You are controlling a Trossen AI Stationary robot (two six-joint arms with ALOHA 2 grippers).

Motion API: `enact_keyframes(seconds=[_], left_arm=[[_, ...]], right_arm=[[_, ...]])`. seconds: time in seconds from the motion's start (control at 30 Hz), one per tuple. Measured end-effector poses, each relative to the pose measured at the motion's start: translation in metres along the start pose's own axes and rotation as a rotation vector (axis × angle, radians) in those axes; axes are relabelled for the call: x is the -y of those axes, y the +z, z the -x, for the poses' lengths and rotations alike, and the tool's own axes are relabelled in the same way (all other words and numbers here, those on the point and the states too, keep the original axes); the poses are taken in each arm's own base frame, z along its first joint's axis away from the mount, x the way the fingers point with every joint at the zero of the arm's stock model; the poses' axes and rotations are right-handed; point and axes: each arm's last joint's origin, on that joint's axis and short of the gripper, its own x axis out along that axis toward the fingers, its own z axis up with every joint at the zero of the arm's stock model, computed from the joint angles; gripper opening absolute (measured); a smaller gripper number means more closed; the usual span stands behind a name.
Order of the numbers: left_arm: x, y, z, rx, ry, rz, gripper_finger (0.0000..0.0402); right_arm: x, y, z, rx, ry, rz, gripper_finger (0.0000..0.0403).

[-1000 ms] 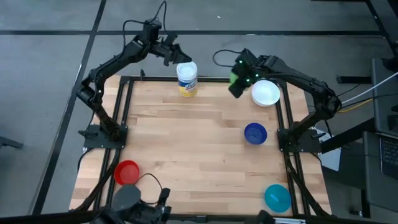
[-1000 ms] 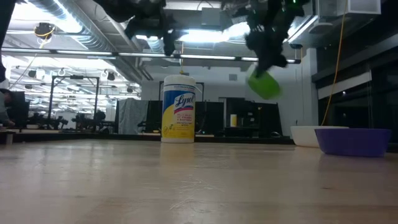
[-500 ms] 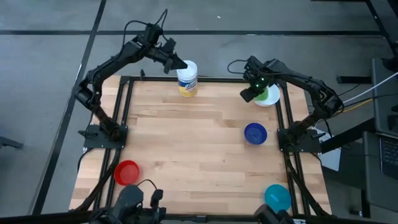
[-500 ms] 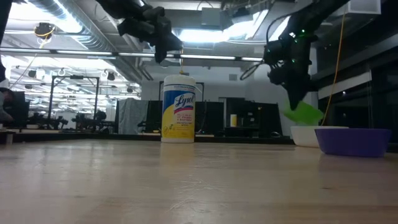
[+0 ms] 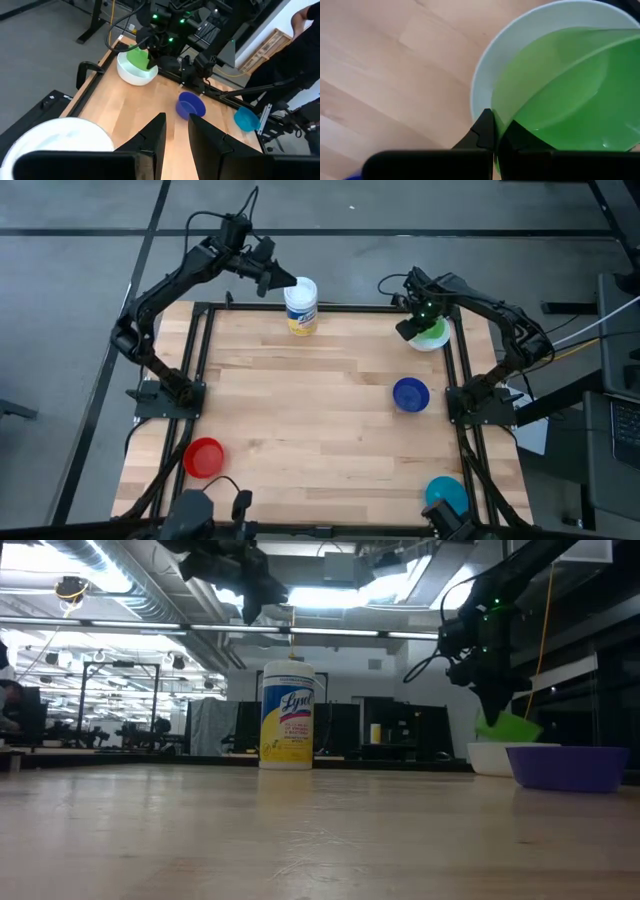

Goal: Nest bowls inside each other
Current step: Stack the green bowl on the white bowl, then stack the red bowl on the green bowl

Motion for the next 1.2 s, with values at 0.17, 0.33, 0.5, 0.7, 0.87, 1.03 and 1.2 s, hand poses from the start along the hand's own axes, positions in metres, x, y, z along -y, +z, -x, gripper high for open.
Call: enact_keyframes(seconds=[0.17,0.33,0.5,0.7,0.87,1.03,1.2], left_arm=[[0.005,0.0,-0.002,-0.003,0.001,0.001,0.0077],[0.01,0.0,-0.005,-0.009,-0.009,0.001,0.0077],[0.012,0.0,-0.008,-0.014,-0.018,-0.002,0.0077],[0.012,0.0,-0.008,-0.013,-0.018,0.008,0.0077],[0.012,0.0,-0.008,-0.013,-0.019,0.01,0.0077],[0.012,0.0,-0.008,-0.013,-0.022,0.01,0.0077],[0.012,0.003,-0.008,0.006,-0.025,-0.01,0.0077]], right_arm=[[0.009,0.0,0.0,-0.004,-0.006,-0.018,0.0001],[0.015,-0.002,0.0,-0.019,-0.023,-0.019,0.0001],[0.016,-0.003,0.0,-0.027,-0.001,-0.01,0.0002],[0.016,-0.003,0.0,-0.03,-0.007,0.007,0.0081],[0.018,-0.004,0.0,-0.036,-0.047,0.007,0.0173],[0.017,-0.003,0.0,-0.034,-0.024,-0.003,0.0223],[0.007,0.007,0.004,0.085,0.286,-0.05,0.0236]])
